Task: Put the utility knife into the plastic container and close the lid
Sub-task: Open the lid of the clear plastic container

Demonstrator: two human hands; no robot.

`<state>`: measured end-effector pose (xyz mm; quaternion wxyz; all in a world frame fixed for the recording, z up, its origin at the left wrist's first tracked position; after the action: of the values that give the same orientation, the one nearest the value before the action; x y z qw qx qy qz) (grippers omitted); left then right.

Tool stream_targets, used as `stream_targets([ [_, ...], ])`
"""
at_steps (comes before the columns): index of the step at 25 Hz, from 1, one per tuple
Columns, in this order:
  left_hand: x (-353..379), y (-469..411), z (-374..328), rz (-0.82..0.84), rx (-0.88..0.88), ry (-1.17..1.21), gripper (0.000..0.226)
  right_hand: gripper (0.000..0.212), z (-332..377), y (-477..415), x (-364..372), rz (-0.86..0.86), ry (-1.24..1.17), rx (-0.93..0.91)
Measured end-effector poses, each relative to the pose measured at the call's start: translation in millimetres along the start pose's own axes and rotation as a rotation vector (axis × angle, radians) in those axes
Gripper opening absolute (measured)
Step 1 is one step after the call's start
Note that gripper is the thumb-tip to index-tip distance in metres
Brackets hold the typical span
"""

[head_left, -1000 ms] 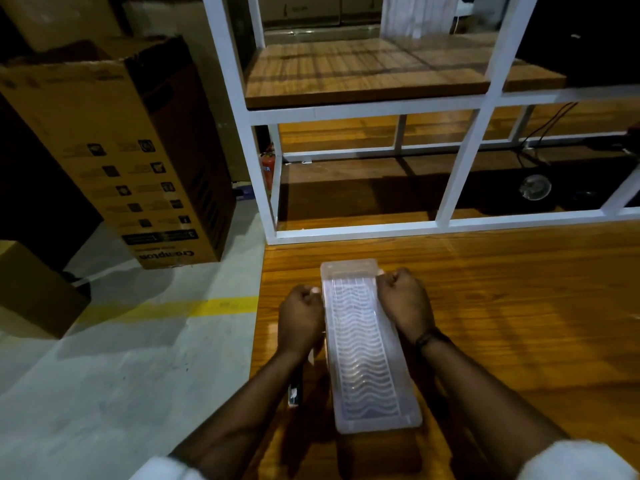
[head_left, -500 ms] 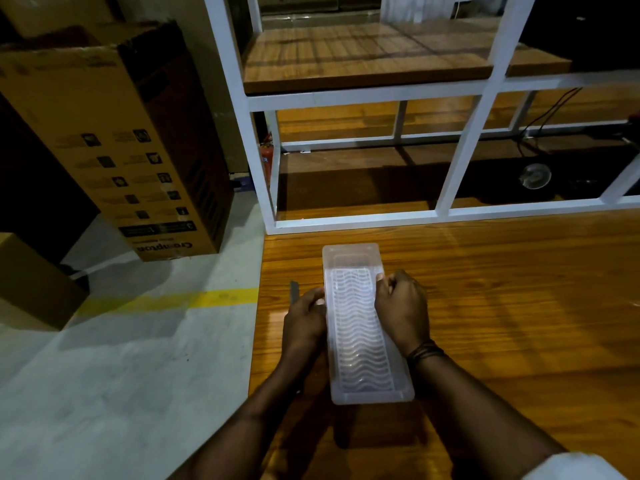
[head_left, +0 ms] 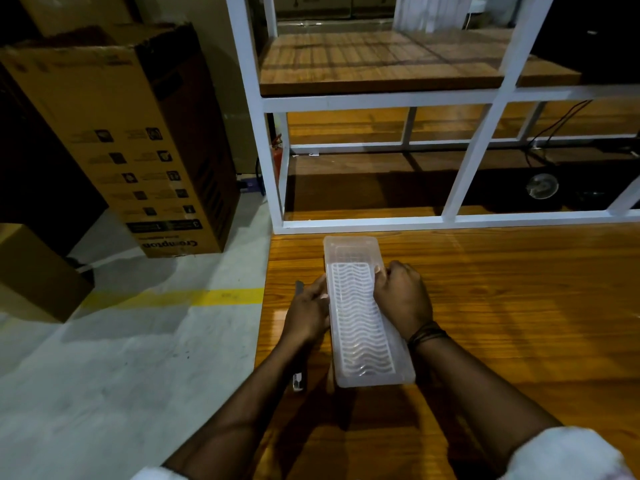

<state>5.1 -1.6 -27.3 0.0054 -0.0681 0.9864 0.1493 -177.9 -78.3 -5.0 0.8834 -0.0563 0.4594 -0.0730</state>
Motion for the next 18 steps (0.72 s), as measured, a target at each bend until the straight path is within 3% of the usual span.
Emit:
stream_targets([
  [5, -12.0, 25.7, 23.5, -0.093, -0.123, 0.112, 0.040, 0.045, 2.5, 43.2, -9.0, 0.140, 0.055, -0.048],
  [9, -6.4, 51.7, 39.8, 0.005, -0.150, 0.104, 0.044, 0.052, -17.3, 75.3, -17.6, 0.266, 0.010, 0.059],
  [18, -3.2, 53.2, 41.1, 0.049, -0.118, 0.094, 0.049, 0.061, -0.3, 86.8, -12.7, 0.375, 0.081, 0.030],
])
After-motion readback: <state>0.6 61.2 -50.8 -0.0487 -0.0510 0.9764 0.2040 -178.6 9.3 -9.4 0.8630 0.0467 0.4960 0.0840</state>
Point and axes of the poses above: each hand's wrist, its own y-axis away from the middle knuckle, its own x-axis out of the palm, z = x × y, the point moved 10 cm from there along -y, towards the middle knuckle, and after that the axes turned 2 degrees about y, right-handed, at the moved point
